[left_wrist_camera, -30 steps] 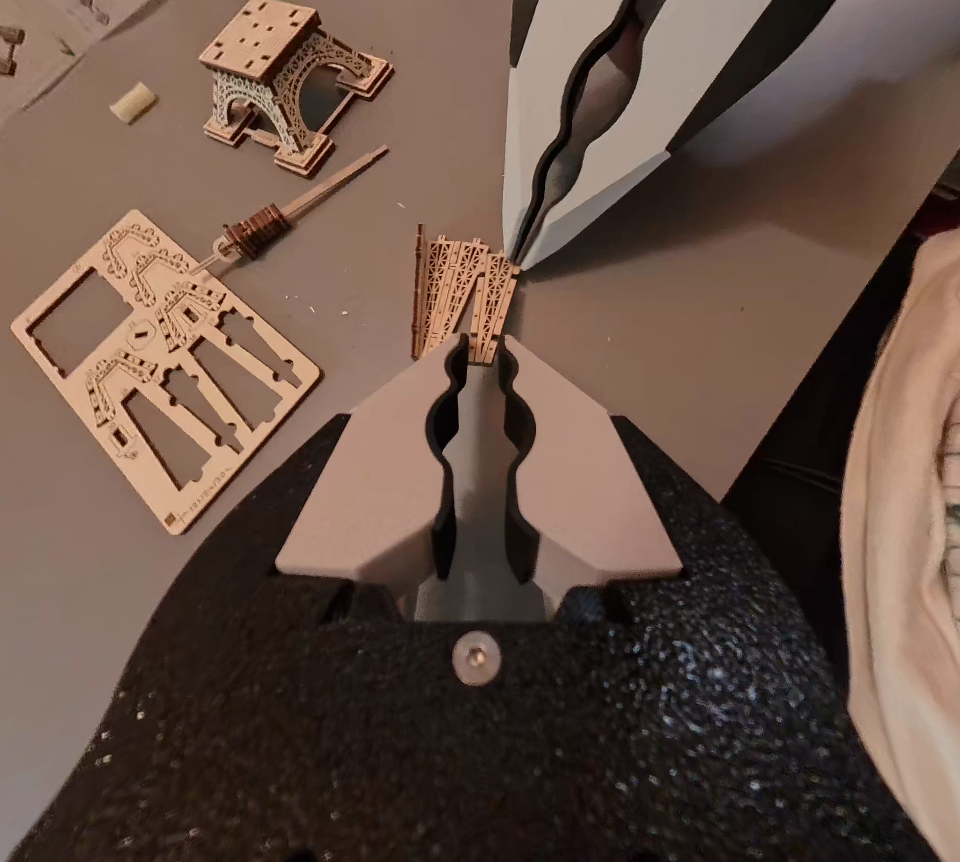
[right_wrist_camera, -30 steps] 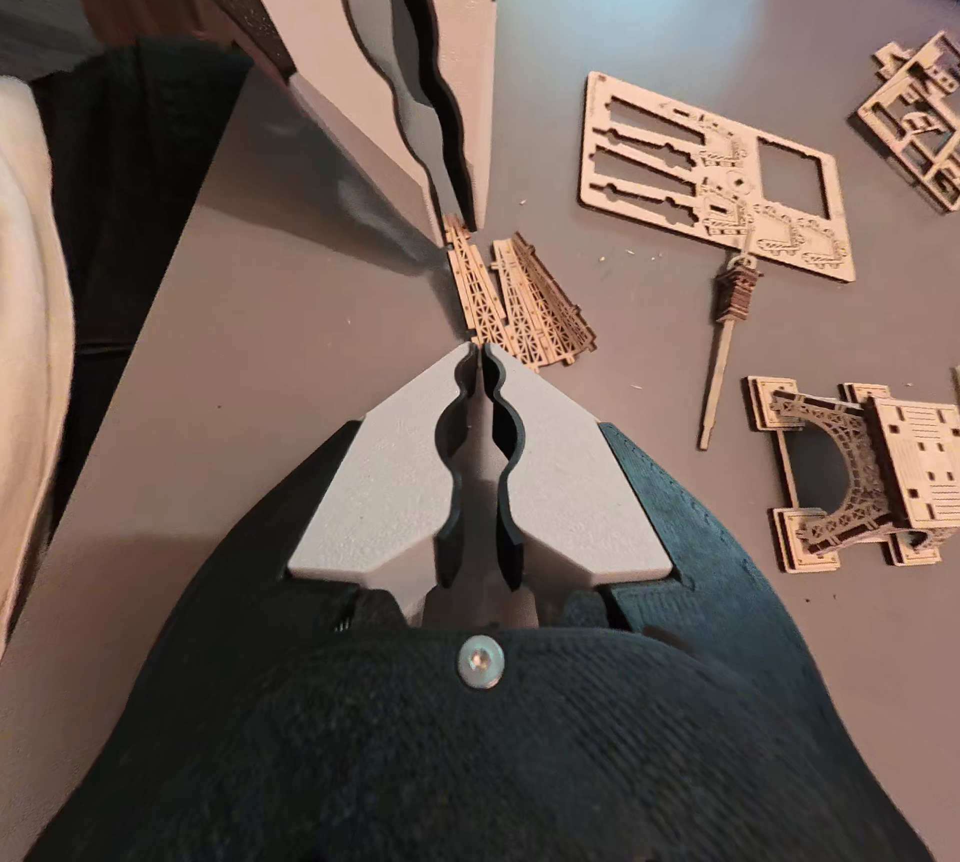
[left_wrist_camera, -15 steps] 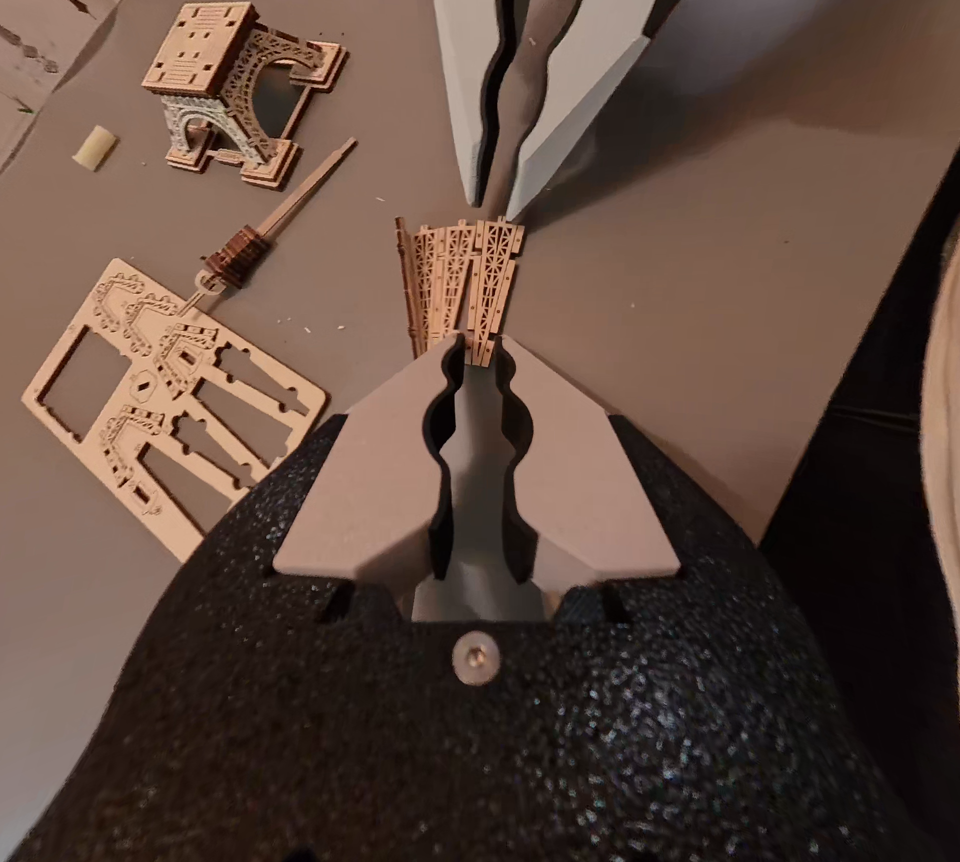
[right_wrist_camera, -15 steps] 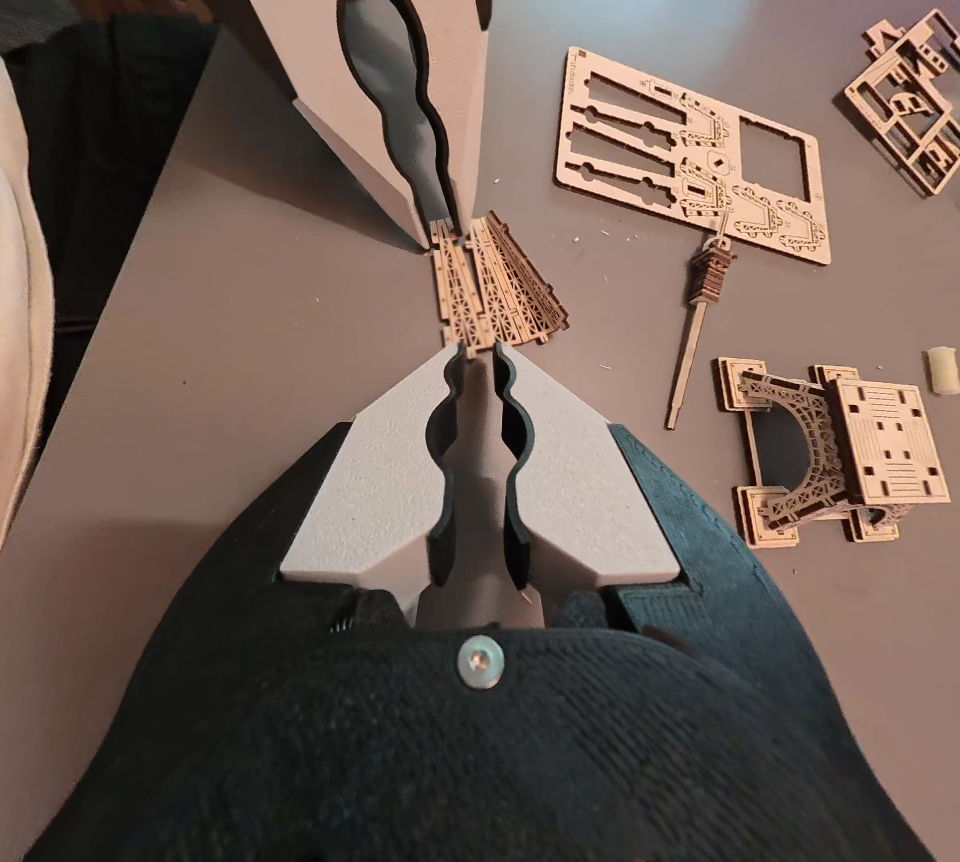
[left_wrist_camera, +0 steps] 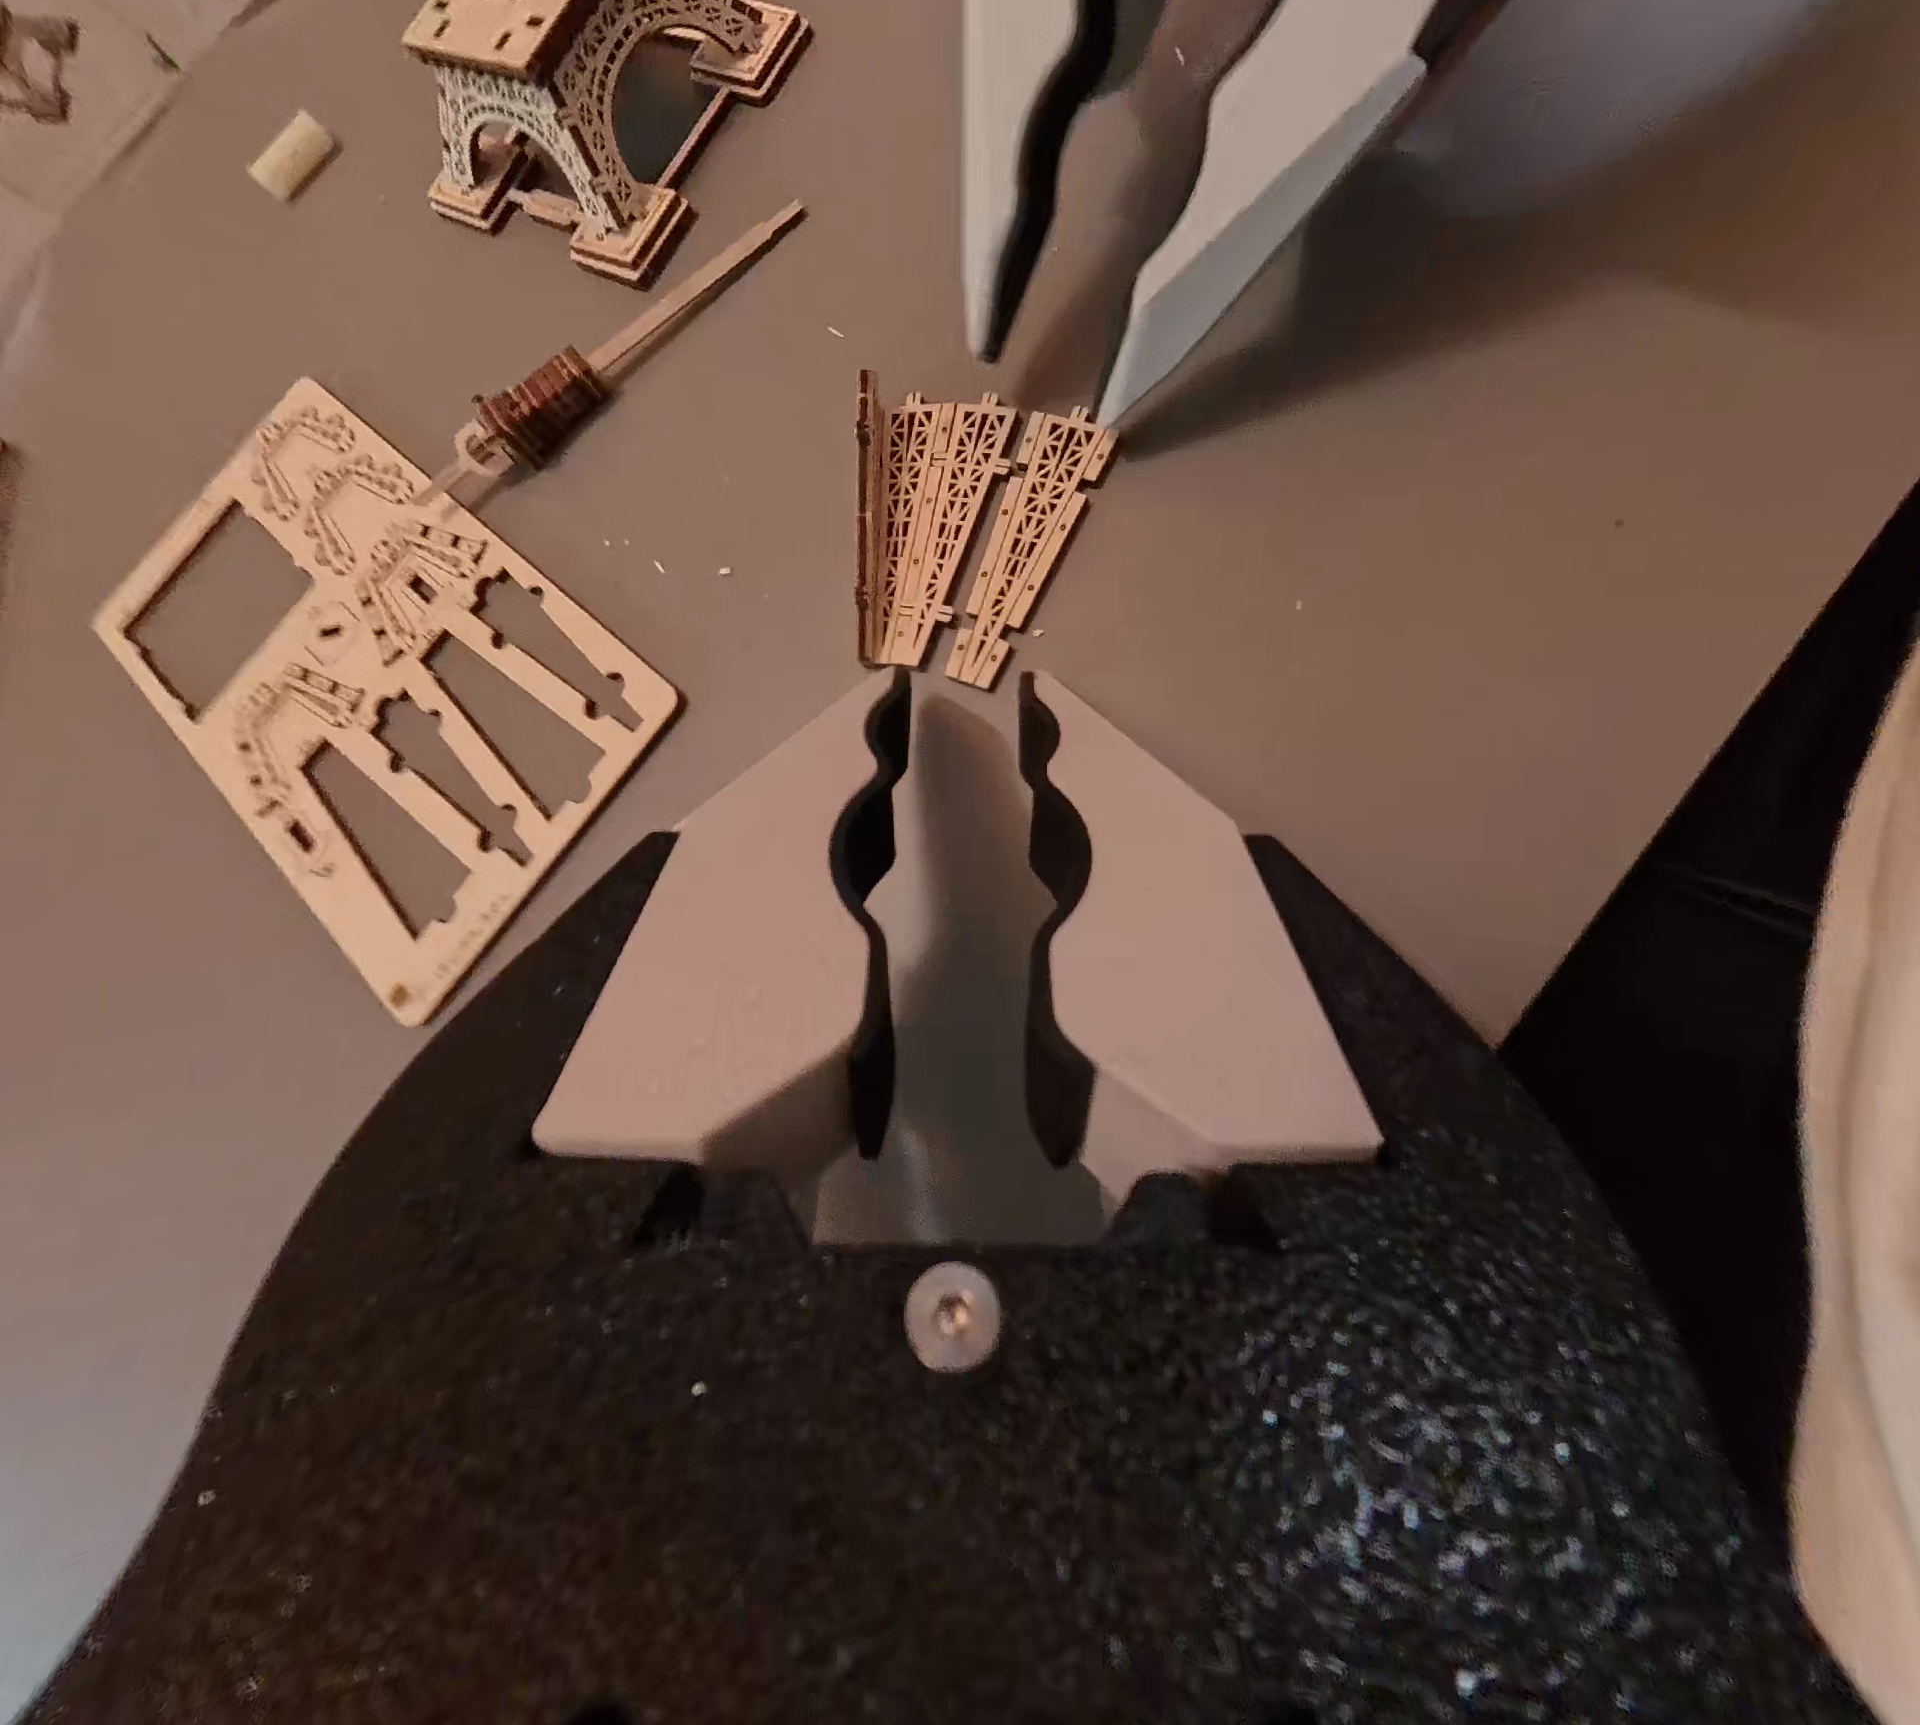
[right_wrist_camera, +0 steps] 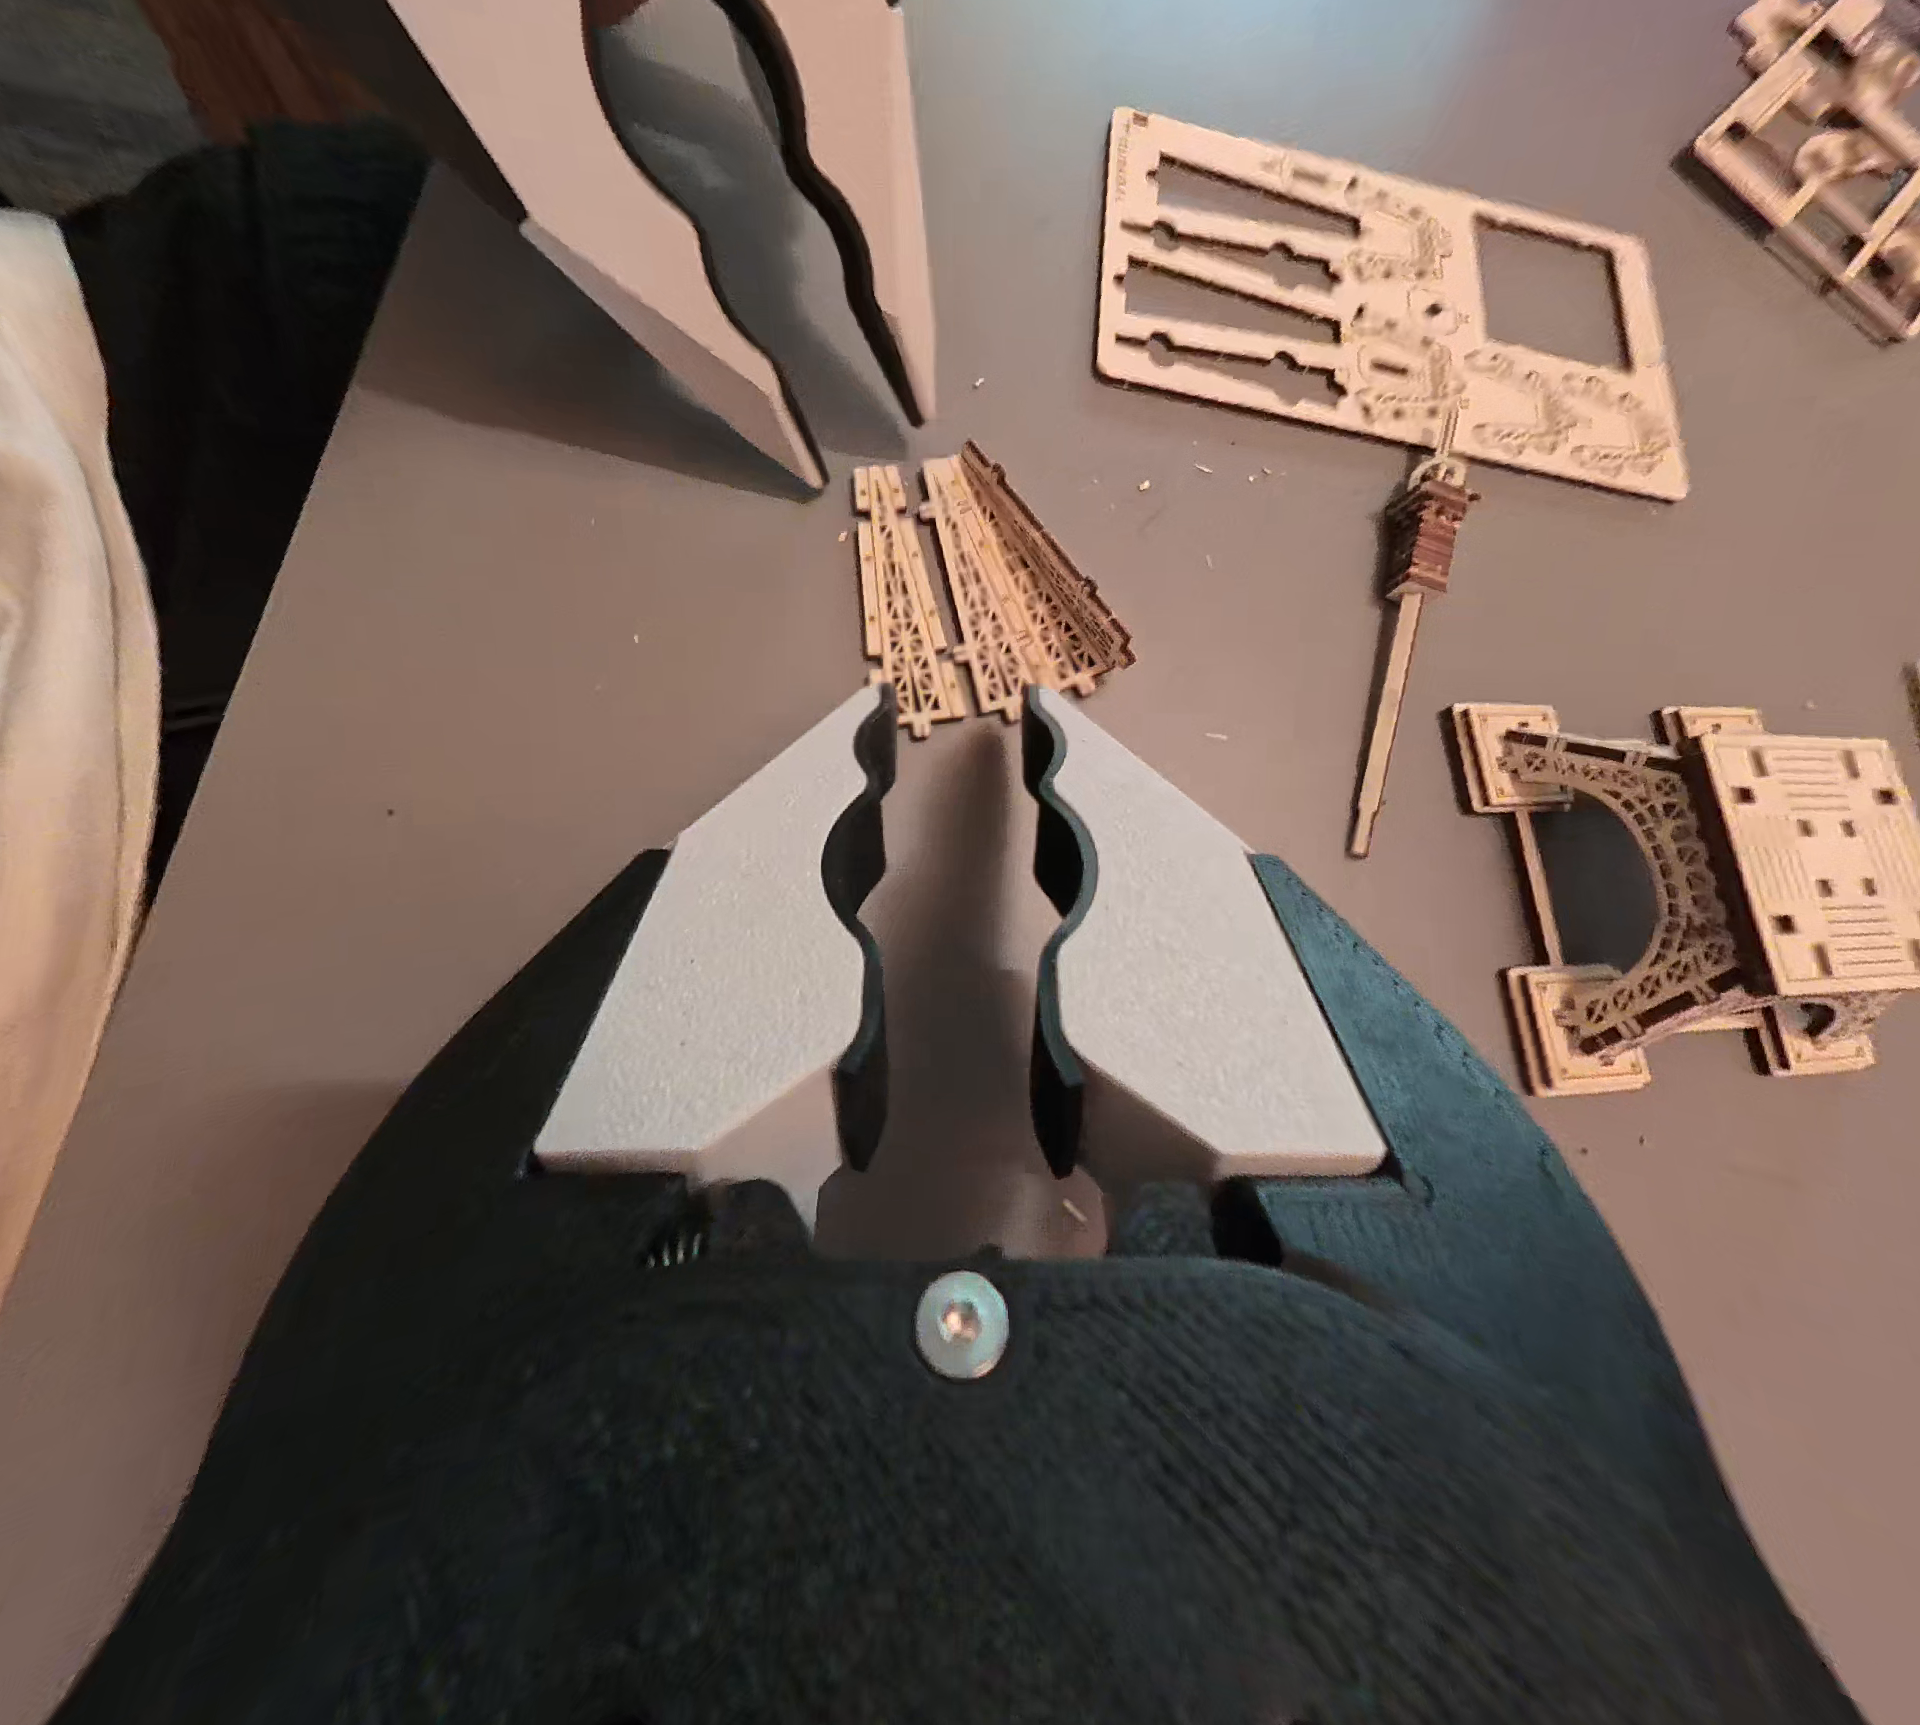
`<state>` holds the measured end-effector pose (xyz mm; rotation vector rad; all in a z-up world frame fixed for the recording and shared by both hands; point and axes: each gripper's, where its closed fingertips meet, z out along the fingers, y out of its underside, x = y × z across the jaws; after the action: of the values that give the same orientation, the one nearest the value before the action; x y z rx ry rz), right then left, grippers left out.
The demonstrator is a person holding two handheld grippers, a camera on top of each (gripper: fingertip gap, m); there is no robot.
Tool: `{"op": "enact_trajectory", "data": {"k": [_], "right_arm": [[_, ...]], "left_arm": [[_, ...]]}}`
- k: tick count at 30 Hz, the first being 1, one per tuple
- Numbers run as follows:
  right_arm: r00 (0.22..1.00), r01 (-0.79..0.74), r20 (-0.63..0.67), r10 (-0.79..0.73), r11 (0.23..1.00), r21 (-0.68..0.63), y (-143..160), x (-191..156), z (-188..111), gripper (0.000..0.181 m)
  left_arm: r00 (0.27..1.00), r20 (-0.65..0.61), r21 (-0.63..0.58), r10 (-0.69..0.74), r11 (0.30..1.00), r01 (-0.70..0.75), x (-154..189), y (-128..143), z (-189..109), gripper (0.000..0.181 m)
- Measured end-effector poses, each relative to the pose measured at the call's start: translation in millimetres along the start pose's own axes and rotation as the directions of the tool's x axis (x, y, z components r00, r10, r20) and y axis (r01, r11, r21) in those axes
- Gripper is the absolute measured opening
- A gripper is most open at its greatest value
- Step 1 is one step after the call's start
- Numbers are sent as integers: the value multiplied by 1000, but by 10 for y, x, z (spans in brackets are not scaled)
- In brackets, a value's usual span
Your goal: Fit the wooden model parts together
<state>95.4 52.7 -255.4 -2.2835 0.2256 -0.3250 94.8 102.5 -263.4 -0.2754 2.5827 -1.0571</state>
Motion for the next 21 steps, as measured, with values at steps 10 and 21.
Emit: {"op": "enact_trajectory", "data": {"k": [10, 21], "right_arm": [[998, -42, 36, 42, 999, 0, 38, -81, 72, 14], [1000, -16, -12, 17, 1000, 15, 27, 5, 5, 10]], "left_arm": [[973, -66, -20, -219, 976, 218, 24, 15, 45, 9], [993, 20, 23, -120, 993, 119, -12, -86, 34, 8]]}}
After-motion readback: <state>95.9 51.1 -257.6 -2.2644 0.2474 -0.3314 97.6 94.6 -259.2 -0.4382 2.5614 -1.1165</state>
